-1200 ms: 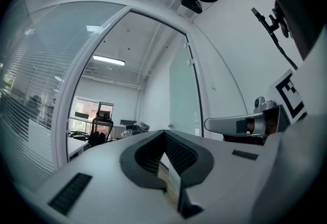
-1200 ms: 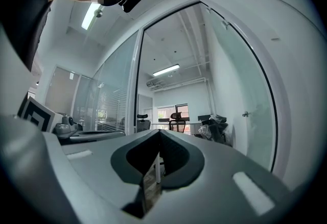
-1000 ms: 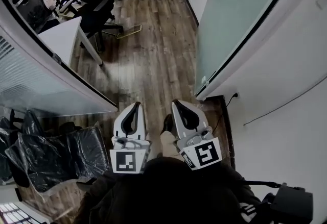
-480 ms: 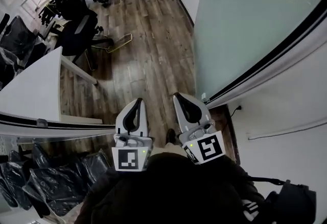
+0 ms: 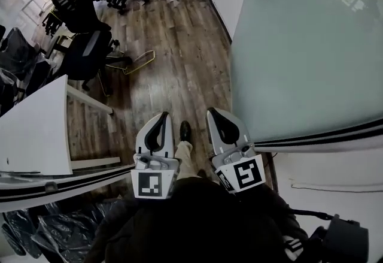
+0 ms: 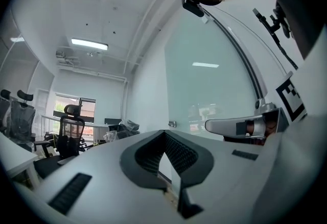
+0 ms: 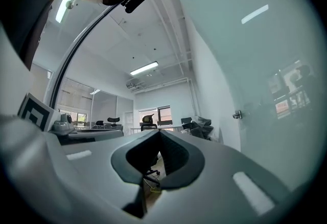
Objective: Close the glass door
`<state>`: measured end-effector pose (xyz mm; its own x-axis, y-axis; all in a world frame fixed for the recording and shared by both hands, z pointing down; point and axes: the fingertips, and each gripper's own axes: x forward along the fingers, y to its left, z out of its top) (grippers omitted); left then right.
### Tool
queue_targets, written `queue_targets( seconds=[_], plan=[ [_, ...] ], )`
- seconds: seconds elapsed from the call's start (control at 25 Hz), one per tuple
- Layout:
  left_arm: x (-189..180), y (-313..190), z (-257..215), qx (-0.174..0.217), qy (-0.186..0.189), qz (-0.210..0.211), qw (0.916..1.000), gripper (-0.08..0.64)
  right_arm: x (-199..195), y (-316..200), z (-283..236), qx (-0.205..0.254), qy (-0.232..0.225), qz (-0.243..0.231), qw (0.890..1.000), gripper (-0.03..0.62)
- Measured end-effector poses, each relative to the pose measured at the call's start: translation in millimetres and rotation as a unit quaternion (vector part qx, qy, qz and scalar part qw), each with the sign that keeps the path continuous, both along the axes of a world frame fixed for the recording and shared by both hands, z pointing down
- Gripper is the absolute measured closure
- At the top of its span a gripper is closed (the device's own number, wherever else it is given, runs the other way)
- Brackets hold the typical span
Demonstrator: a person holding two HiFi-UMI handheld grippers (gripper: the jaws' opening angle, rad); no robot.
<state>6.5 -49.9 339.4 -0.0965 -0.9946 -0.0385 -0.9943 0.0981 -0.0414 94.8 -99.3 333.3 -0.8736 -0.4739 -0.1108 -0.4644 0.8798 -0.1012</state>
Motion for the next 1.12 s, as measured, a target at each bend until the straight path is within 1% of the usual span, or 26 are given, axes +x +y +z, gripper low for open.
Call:
queue_targets(
  seconds=[0.16, 0.28, 0.4, 0.48, 0.56, 0.64, 0.68, 0.84, 0.92, 0.96, 1.04, 1.12],
  plan=[
    [-55, -71, 3, 0.002, 0.007, -0.003, 1.0000, 0.563, -55, -70, 8, -0.004, 0.007, -0.001, 1.000, 0.591],
    [-102, -136, 0, -0.002, 0.003, 0.002, 1.0000, 0.563, -103, -134, 7, -0.011, 0.011, -0.002, 1.000, 0.591],
    [-146, -203, -4, -0.005, 0.009, 0.011, 0.9999, 0.563, -149, -198, 4, -0.014, 0.016, 0.005, 1.000, 0.591],
    [-169, -238, -4, -0.008, 0.011, 0.017, 0.9998, 0.563, -171, -234, 2, -0.014, 0.015, 0.013, 1.000, 0.591],
    [-185, -268, -6, -0.007, 0.016, 0.022, 0.9996, 0.563, -183, -264, 0, -0.014, 0.018, 0.023, 0.999, 0.591],
    [-192, -296, -14, 0.008, 0.022, 0.032, 0.9992, 0.563, -187, -290, -4, -0.012, 0.022, 0.036, 0.999, 0.591],
    [-194, -308, -16, 0.009, 0.024, 0.035, 0.9990, 0.563, -188, -301, -8, -0.008, 0.023, 0.043, 0.999, 0.591],
    [-200, -352, -10, -0.002, 0.023, 0.056, 0.9982, 0.563, -189, -341, -17, 0.010, 0.025, 0.069, 0.997, 0.591],
    [-201, -378, -8, -0.006, 0.029, 0.065, 0.9975, 0.563, -189, -365, -18, 0.016, 0.024, 0.083, 0.996, 0.591],
    [-201, -394, -8, -0.003, 0.032, 0.071, 0.9970, 0.563, -188, -379, -16, 0.016, 0.025, 0.089, 0.996, 0.591],
    [-198, -431, -13, 0.017, 0.033, 0.088, 0.9954, 0.563, -185, -410, -10, 0.013, 0.026, 0.099, 0.995, 0.591],
    [-192, -472, -12, 0.014, 0.029, 0.100, 0.9945, 0.563, -181, -446, -3, 0.005, 0.023, 0.108, 0.994, 0.591]
  ],
)
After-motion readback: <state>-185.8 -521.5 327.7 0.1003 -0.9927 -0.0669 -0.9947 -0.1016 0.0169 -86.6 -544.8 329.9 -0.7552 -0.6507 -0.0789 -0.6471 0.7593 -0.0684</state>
